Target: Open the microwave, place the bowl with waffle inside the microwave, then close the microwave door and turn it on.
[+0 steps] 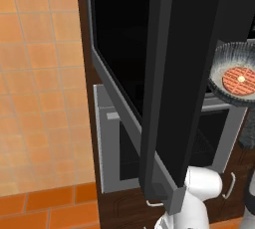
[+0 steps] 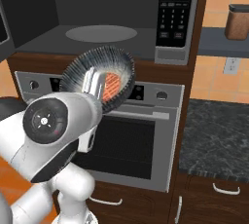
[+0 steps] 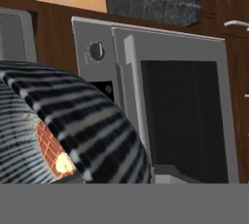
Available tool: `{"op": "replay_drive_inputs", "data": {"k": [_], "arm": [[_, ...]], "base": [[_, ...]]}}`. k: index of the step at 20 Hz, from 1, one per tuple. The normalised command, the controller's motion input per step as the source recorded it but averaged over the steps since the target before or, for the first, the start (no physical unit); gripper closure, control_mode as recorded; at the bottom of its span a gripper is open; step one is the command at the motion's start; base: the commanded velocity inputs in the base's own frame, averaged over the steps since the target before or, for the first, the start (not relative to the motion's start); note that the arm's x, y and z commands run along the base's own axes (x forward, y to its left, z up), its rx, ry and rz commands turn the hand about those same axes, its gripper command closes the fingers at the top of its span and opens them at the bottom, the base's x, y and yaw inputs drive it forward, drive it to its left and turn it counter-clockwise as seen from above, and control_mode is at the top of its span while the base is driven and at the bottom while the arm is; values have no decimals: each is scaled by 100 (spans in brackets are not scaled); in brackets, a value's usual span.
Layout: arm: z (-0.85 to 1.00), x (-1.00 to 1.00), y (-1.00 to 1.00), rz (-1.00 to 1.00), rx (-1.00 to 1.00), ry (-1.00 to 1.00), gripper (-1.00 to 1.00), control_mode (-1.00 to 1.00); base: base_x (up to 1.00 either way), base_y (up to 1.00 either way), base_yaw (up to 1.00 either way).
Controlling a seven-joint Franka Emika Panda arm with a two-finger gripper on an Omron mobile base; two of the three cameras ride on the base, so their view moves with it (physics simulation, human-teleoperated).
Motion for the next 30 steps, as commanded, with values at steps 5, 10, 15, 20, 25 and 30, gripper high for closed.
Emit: {"op": "replay_drive_inputs", "data": {"k": [5,10,15,20,25,30], "arm": [[98,46,28,3,1,0,100,-100],[51,81,35,5,16,-2,100,-100],[14,100,49,2,22,-1,100,-100],[0,95,31,0,21,-2,100,-100],[0,99,14,0,15,-2,100,-100],[-2,99,27,0,1,11,100,-100]], "base": [[0,0,0],[0,0,0],[0,0,0],[0,0,0],[0,0,0],[0,0,0]]}}
